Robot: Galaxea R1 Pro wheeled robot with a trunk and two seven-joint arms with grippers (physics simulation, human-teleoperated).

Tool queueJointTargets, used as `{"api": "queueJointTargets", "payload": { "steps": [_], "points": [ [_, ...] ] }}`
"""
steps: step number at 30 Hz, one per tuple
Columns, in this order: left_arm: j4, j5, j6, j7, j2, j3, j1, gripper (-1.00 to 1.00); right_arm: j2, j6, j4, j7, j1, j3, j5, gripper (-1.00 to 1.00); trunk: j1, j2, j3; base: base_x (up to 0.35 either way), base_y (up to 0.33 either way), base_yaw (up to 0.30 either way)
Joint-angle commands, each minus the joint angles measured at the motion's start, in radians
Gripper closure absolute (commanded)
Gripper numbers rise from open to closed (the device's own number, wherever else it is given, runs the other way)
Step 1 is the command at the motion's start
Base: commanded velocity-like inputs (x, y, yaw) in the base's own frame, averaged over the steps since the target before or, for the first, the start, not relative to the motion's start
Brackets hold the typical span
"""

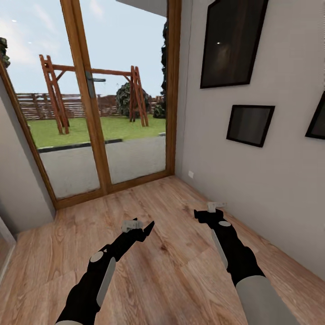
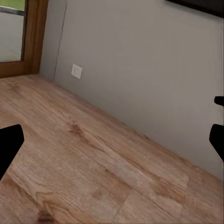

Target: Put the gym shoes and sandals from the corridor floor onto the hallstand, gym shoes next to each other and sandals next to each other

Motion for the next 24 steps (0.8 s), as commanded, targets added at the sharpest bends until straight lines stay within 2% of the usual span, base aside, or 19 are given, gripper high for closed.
{"api": "queueJointTargets", "payload": {
  "steps": [1, 9, 24],
  "points": [
    [0.000, 0.008, 0.008, -0.007, -0.001, 0.003, 0.000, -1.00, 0.000, 0.007, -0.001, -0.003, -0.001, 0.002, 0.007, -1.00, 0.000, 0.000, -0.001, 0.252, 0.141, -0.122],
    [-0.001, 0.008, 0.008, -0.007, -0.001, 0.003, 0.000, -1.00, 0.000, 0.007, -0.002, -0.003, -0.001, 0.002, 0.007, -1.00, 0.000, 0.000, 0.000, 0.281, 0.174, -0.100],
    [0.000, 0.008, 0.008, -0.007, -0.001, 0.003, 0.000, -1.00, 0.000, 0.007, -0.002, -0.003, -0.001, 0.002, 0.007, -1.00, 0.000, 0.000, 0.000, 0.291, 0.185, -0.255]
  ]
}}
